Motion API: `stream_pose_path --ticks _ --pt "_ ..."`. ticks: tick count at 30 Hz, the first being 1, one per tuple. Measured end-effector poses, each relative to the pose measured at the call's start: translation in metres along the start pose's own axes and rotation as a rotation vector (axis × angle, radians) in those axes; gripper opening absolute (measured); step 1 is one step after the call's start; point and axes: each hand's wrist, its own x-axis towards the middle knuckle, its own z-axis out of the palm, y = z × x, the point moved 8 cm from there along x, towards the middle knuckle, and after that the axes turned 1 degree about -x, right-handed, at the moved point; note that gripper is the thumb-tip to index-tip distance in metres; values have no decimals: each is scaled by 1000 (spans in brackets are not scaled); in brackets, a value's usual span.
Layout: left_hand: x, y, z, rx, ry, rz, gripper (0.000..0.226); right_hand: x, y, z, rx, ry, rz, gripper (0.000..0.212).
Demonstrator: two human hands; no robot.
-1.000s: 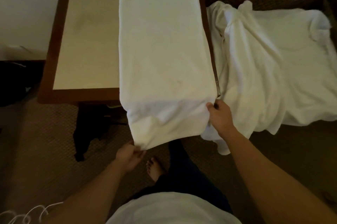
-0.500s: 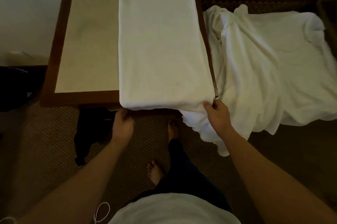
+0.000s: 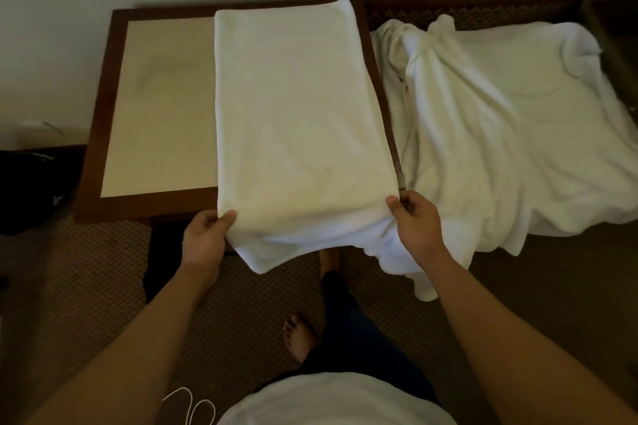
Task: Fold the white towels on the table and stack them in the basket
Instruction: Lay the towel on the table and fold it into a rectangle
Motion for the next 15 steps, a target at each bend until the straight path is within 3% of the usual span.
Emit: stream_pose_path --ticks 3,5,8,11,13,15 --pt "-5 9 -14 239 211 86 4 1 5 4 -164 42 39 19" --pt "-11 10 -13 250 271 96 3 1 6 12 -166 51 85 23" --pt "-10 8 -3 96 220 4 11 0 6 18 -70 77 126 32" --pt "-1 2 4 -30 68 -152 25 -4 2 12 8 94 76 25" --pt "1 5 5 41 -2 -110 18 -5 -1 5 -25 107 28 14" --pt "-1 14 0 247 48 23 14 -4 0 -1 -63 136 24 11"
